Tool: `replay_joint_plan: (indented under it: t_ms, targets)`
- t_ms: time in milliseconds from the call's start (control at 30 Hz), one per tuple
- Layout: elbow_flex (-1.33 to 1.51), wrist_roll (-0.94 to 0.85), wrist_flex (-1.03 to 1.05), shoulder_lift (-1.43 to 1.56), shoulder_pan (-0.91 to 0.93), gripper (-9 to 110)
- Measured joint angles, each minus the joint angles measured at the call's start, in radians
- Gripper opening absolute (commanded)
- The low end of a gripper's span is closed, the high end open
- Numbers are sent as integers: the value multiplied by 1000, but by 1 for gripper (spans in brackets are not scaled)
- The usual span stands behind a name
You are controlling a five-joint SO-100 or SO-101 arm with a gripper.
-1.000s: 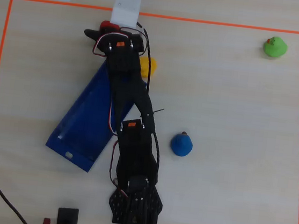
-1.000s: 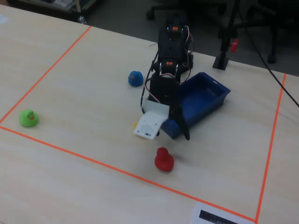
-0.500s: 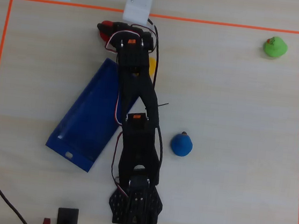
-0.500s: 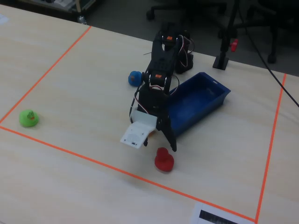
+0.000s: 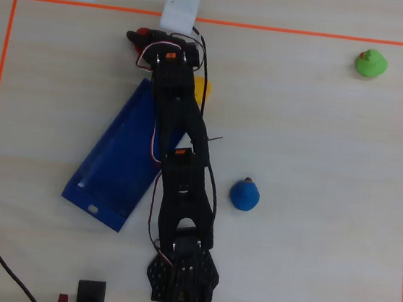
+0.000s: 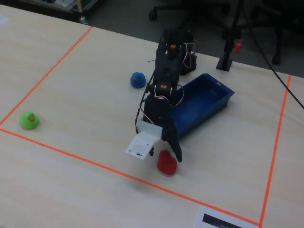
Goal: Grasp red duck and put it into box.
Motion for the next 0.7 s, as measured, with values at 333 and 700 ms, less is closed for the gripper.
replay_joint_plan:
  t_ms: [333, 700]
  targets:
    - [-43, -2, 12, -25, -25, 0]
    - [26, 89, 210, 215, 21, 0]
